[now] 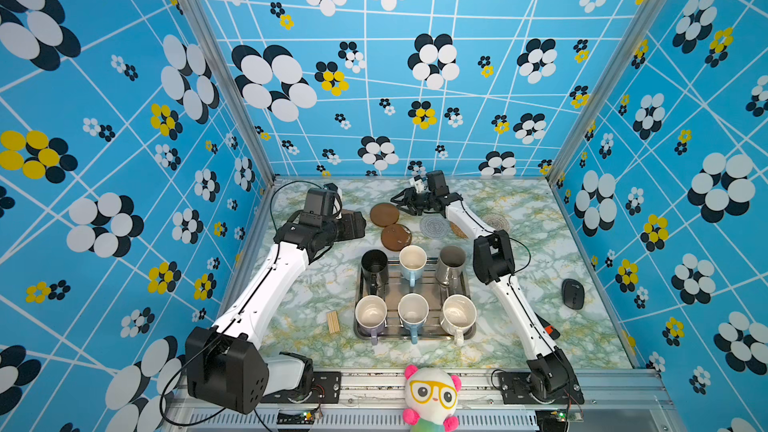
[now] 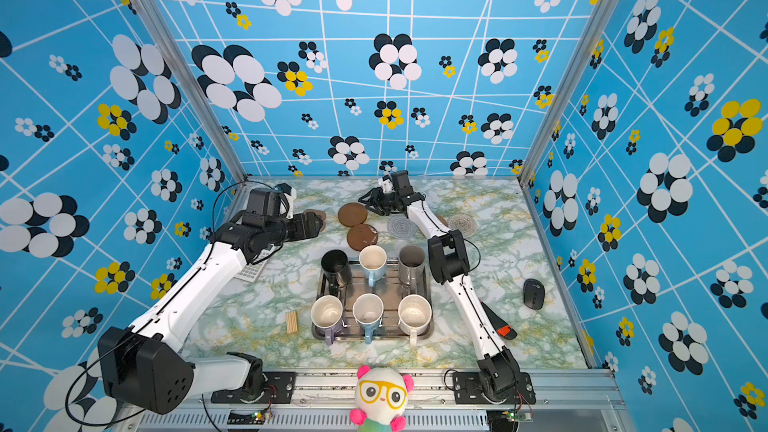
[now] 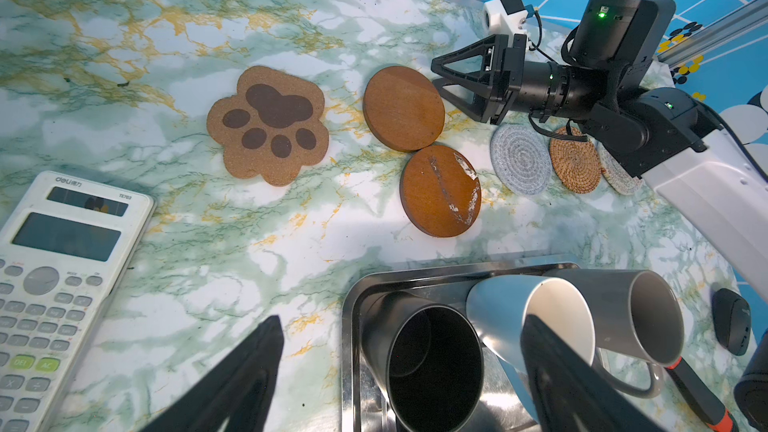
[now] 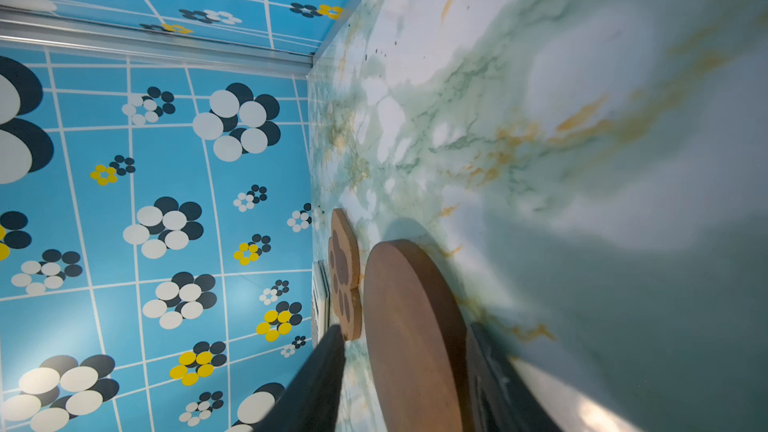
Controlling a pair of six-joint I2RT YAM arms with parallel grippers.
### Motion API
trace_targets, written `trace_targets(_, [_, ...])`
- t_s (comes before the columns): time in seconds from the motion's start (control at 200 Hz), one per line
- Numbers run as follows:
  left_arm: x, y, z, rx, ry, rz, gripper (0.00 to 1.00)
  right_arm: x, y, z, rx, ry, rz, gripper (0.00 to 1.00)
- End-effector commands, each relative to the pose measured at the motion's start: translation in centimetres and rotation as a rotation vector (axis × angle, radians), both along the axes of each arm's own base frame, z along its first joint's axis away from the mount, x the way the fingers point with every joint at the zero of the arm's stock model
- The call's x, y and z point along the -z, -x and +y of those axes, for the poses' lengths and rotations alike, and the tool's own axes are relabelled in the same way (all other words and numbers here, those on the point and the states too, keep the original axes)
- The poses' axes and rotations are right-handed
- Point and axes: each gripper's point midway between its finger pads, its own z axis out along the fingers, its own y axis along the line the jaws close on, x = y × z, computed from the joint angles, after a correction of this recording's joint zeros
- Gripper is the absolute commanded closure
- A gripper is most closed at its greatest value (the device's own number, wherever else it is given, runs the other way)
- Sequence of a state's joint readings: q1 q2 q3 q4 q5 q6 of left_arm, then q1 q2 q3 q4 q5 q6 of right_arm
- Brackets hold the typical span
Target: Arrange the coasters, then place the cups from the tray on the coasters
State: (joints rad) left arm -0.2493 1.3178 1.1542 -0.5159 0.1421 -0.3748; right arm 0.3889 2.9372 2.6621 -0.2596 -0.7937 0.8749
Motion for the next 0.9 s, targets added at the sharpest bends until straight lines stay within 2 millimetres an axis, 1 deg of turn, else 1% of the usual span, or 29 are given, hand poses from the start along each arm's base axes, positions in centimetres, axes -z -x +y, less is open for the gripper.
trace_targets(0.0, [-0.3, 0.3, 0.0, -0.005, 0.01, -0.017, 0.1, 4.1, 3.5, 1.3, -0.081, 0.076, 0.105, 0.49])
trace_targets(0.13, [0.0, 0.3, -0.1, -0.006, 0.014, -0.013, 0.09, 4.1, 4.8, 2.1, -0.124, 0.077, 0.116, 0.51])
trace_targets(0.355, [0.2, 0.4, -0.1, -0.006, 0.014, -0.01, 0.09, 4.1, 5.9, 3.3, -0.157, 0.071, 0.121, 0.53])
trace_targets(0.45, [0.3, 0.5, 0.0, -0.006, 0.013, -0.01, 0.09, 4.0, 6.1, 3.7, -0.165, 0.068, 0.118, 0.53])
trace_targets(0.63, [0.3, 0.5, 0.0, -0.006, 0.012, -0.01, 0.09, 3.4, 5.8, 3.6, -0.161, 0.065, 0.105, 0.53])
trace_targets(0.72, [0.2, 0.4, 0.0, -0.008, 0.015, -0.013, 0.09, 2.5, 5.4, 3.3, -0.155, 0.056, 0.09, 0.53])
trace_targets(0.76, [0.2, 0.3, -0.1, -0.006, 0.017, -0.014, 0.09, 1.6, 5.0, 3.1, -0.149, 0.05, 0.076, 0.53])
trace_targets(0.82, [0.2, 0.0, -0.3, -0.001, 0.021, -0.014, 0.1, 0.1, 4.3, 2.5, -0.134, 0.042, 0.051, 0.54])
trace_targets(0.9, [0.3, -0.5, -0.6, 0.009, 0.025, -0.008, 0.1, -2.9, 3.0, 1.5, -0.109, 0.017, 0.006, 0.54])
